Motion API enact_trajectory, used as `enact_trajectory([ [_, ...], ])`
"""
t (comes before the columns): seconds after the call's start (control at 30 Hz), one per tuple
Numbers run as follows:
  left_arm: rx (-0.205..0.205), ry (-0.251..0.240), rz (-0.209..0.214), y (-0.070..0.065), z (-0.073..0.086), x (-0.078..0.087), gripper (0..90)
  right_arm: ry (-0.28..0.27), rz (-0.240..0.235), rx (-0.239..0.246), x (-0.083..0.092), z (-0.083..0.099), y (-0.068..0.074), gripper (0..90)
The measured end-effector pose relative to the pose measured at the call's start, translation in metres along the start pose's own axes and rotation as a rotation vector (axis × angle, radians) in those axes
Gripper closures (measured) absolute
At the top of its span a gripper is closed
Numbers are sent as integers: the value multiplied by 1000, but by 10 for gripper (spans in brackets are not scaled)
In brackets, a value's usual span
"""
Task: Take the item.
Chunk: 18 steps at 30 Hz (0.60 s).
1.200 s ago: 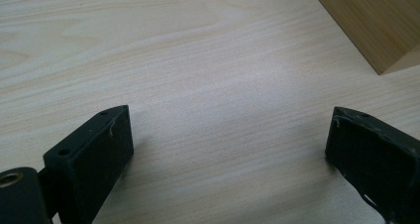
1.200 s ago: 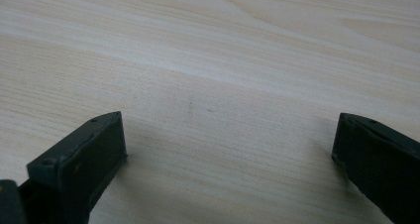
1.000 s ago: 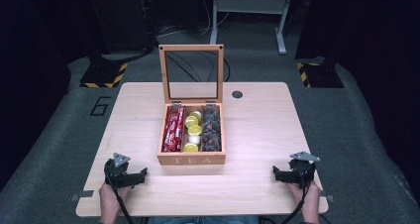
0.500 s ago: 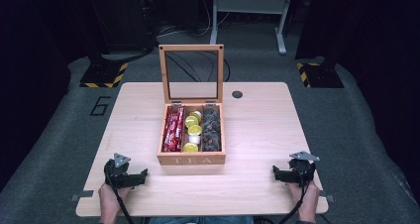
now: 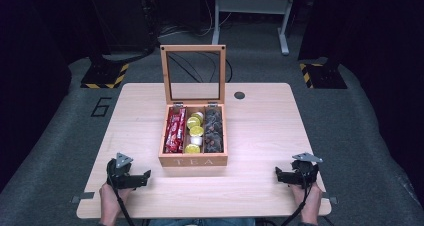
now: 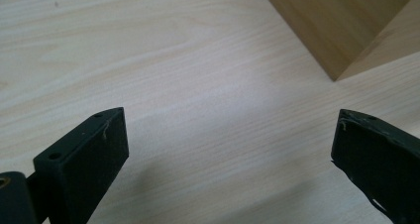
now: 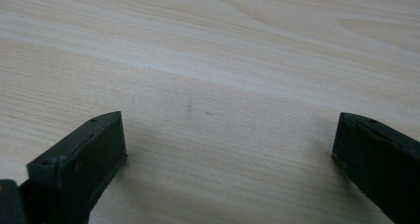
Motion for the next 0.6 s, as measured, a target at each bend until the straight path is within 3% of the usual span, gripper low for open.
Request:
enact_trajectory([
  [0.4,-9,-54,32,-6,-24,16,4,-1,-1,5,0,0,0,0],
  [0.6,-34,-73,47,-11,-38,23,5,-2,0,5,0,0,0,0],
])
Point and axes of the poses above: each handheld gripper's, and its own axes: x roughly backward along the jaws, z roughly out of its underside, y roughly to its left, the point moved 5 cm from there along -x, roughly forward along the jaws, and after that the axes turned 10 degrees about -z, right-handed, at the moved point
